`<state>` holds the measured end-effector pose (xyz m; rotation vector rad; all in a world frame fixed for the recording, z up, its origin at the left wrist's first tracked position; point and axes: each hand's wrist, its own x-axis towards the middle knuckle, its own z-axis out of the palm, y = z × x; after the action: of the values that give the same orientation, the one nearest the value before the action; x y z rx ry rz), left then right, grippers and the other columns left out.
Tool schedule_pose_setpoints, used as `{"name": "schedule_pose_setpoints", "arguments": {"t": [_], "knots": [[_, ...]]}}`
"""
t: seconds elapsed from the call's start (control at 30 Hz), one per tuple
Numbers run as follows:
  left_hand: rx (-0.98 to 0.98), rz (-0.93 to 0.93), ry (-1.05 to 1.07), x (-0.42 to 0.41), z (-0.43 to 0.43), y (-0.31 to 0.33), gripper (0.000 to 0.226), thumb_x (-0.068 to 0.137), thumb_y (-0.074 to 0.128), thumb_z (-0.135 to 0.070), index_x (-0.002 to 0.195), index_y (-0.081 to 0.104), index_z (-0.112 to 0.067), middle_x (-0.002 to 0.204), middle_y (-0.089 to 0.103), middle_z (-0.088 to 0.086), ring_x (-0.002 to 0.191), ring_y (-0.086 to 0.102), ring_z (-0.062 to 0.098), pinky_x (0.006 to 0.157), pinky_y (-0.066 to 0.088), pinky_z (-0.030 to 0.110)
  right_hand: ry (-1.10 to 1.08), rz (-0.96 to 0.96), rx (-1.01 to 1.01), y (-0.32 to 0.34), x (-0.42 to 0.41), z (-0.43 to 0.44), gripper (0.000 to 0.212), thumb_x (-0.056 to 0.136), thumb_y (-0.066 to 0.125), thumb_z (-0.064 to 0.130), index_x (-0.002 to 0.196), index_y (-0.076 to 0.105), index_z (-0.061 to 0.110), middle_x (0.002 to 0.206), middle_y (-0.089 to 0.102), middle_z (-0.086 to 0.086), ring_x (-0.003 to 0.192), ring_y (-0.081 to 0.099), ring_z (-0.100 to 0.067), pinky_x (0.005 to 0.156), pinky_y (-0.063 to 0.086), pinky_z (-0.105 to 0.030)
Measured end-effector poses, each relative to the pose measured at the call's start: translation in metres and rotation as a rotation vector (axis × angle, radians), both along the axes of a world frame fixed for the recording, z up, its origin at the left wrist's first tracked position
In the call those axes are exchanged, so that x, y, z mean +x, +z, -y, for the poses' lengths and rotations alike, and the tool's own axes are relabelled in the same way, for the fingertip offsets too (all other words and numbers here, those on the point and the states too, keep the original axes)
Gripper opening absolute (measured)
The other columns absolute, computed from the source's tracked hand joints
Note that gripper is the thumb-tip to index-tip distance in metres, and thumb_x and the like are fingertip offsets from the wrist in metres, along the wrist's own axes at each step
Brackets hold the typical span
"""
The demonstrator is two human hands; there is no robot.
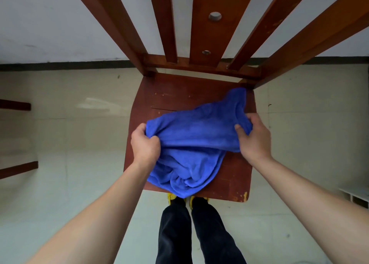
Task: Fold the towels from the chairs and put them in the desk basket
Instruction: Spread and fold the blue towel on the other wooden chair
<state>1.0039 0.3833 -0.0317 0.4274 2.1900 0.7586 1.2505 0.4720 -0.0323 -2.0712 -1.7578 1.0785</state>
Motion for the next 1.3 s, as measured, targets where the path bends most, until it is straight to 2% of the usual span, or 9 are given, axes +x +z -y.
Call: {"name": "schedule_pose_setpoints", "arguments": {"t": [0.13,0.3,0.4,0.53,0.7,0.83,0.93,1.13,1.3], "knots": [[-0.403,0.257,-0.239,-0.012,0.010,-0.016,0.022,0.062,0.063,-0.016,0.082,0.056,-0.008,0.072,0.056,0.003,0.065,0.053,0.023,0.059,0.047,0.034,0.128,0.370,-0.492,-0.015,0.012,0.010,0.047,0.085,0.065,0.032,0.127,0.046,0.022,0.115,0.064,-0.006,0.103,0.062,-0.030,0.082,0.048,-0.035],[-0.279,0.214,0.056,-0.026,-0.034,-0.026,0.046,0.066,0.076,-0.053,0.072,0.053,-0.014,0.065,0.050,0.001,0.058,0.046,0.020,0.056,0.040,0.028,-0.086,0.232,-0.328,-0.010,0.003,-0.020,0.073,0.075,0.066,0.063,0.133,0.045,0.023,0.109,0.066,0.001,0.107,0.061,-0.026,0.089,0.046,-0.036],[-0.210,0.264,0.062,-0.025,-0.055,-0.029,0.034,0.070,0.082,-0.032,0.085,0.058,-0.013,0.076,0.055,0.004,0.062,0.048,0.018,0.055,0.040,0.023,0.040,0.172,-0.353,-0.012,-0.012,-0.036,0.069,0.073,0.074,0.054,0.130,0.050,0.024,0.102,0.063,0.006,0.097,0.059,-0.017,0.086,0.047,-0.035],[-0.106,0.391,-0.013,-0.022,-0.070,-0.021,0.025,0.071,0.061,0.008,0.067,0.052,-0.015,0.064,0.052,0.006,0.060,0.049,0.021,0.049,0.038,0.023,0.230,0.272,-0.357,-0.014,-0.022,-0.043,0.010,0.086,0.061,0.023,0.090,0.070,0.026,0.104,0.070,0.000,0.095,0.064,-0.023,0.078,0.050,-0.032],[-0.013,0.379,-0.018,-0.041,-0.065,-0.010,0.026,0.061,0.053,0.005,0.059,0.046,-0.019,0.059,0.046,0.003,0.053,0.039,0.017,0.049,0.031,0.024,0.250,0.152,-0.090,-0.011,-0.024,-0.028,0.032,0.086,0.059,0.044,0.113,0.059,0.027,0.107,0.062,0.006,0.094,0.059,-0.015,0.076,0.047,-0.032],[-0.063,0.291,0.009,-0.043,-0.059,-0.010,0.034,0.074,0.040,0.018,0.061,0.047,-0.013,0.057,0.049,0.004,0.051,0.041,0.016,0.043,0.031,0.020,0.550,0.413,-0.159,-0.021,-0.030,-0.005,0.046,0.085,0.062,0.048,0.125,0.051,0.030,0.119,0.052,0.001,0.109,0.055,-0.023,0.079,0.047,-0.035],[-0.146,0.358,0.063,-0.041,-0.054,-0.011,0.034,0.078,0.036,0.013,0.057,0.046,-0.012,0.037,0.045,-0.006,0.043,0.039,0.015,0.041,0.028,0.019,0.224,0.284,-0.142,-0.028,-0.029,-0.007,0.017,0.091,0.057,0.032,0.104,0.064,0.024,0.101,0.066,0.000,0.096,0.062,-0.027,0.073,0.045,-0.032],[-0.054,0.431,0.154,-0.038,-0.066,-0.006,0.034,0.080,0.035,0.013,0.069,0.058,-0.009,0.057,0.057,0.002,0.047,0.053,0.013,0.038,0.041,0.017,-0.084,0.106,-0.013,-0.023,-0.010,-0.034,0.019,0.097,0.051,0.031,0.105,0.058,0.015,0.085,0.063,-0.001,0.082,0.060,-0.024,0.070,0.040,-0.029],[0.074,0.378,0.269,-0.050,-0.091,-0.008,0.040,0.079,0.033,0.015,0.081,0.063,-0.011,0.081,0.064,0.009,0.073,0.062,0.022,0.069,0.056,0.034,-0.302,0.080,-0.017,-0.026,-0.006,-0.067,0.009,0.098,0.048,0.031,0.099,0.051,0.023,0.085,0.065,-0.004,0.075,0.067,-0.028,0.076,0.054,-0.041]]}}
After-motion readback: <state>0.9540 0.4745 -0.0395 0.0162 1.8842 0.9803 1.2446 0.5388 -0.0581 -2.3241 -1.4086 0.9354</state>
